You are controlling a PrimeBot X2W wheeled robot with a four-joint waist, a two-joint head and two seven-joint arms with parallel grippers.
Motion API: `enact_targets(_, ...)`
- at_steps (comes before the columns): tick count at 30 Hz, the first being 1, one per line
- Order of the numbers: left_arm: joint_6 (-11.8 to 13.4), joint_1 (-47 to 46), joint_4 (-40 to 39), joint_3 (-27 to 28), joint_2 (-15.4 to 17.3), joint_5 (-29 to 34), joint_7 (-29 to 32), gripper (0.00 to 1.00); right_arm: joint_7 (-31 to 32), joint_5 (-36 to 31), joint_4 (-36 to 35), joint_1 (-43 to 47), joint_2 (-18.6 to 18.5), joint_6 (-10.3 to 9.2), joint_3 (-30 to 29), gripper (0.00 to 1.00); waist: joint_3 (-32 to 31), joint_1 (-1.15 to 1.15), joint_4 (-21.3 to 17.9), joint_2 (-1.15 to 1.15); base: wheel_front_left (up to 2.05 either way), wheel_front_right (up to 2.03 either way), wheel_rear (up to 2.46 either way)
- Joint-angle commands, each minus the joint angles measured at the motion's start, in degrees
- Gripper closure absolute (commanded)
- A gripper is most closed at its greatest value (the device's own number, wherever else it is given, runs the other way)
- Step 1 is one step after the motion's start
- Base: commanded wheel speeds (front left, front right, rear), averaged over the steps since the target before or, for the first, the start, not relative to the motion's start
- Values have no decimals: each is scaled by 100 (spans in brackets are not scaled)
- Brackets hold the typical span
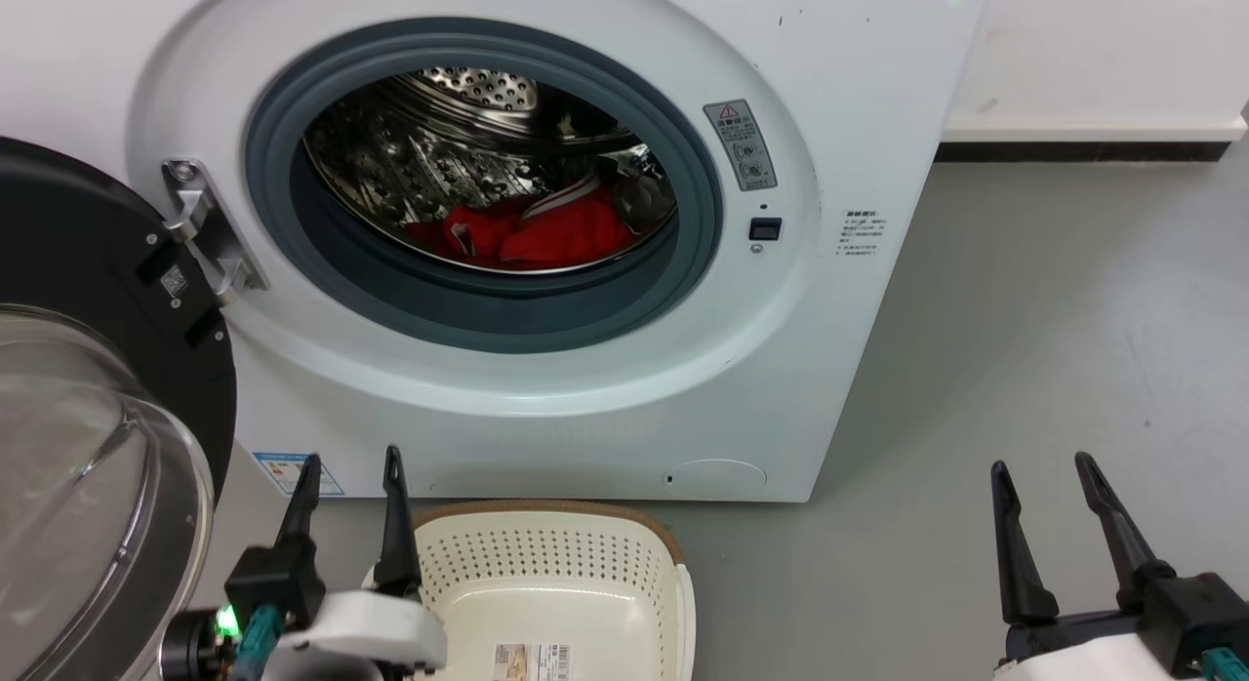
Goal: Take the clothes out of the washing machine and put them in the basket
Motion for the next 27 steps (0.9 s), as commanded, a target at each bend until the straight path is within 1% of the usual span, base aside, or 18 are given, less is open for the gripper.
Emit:
enact_targets(1, -89, -236, 109, 32, 4, 54, -14, 0, -16, 45, -19, -110, -9, -4, 3, 0, 80, 0, -40, 0, 0, 0, 0)
enact_targets(4, -229, -670, 445, 91, 16, 154, -14, 0, -15, 80, -23, -188, -8, -3, 20, 0, 215, 0, -109, 0, 0, 0, 0)
enact_targets(7, -390, -1198, 933, 103, 97, 227, -14, 0, -15, 138, -17, -279, -8, -4, 21, 0, 377, 0, -211, 0, 0, 0, 0)
enact_targets(13, -490, -2527, 2094, 162, 286, 295, -14, 0, -15, 193, -18, -532, -4, -4, 62, 0, 782, 0, -468, 0, 0, 0, 0)
enact_targets(17, -621, -3480, 3015, 37, 509, 397, -8, 0, -15, 251, -56, -757, -2, -3, 122, 0, 1155, 0, -700, 0, 0, 0, 0)
enact_targets(20, -706, -4241, 3660, -55, 676, 467, 126, 0, -15, 314, -90, -932, -1, -4, 126, 0, 1489, 0, -874, 0, 0, 0, 0)
enact_targets(27, -868, -5864, 4645, -226, 1136, 559, 607, 0, -15, 554, -181, -1375, 0, -4, 164, 0, 2373, 0, -1296, 0, 0, 0, 0)
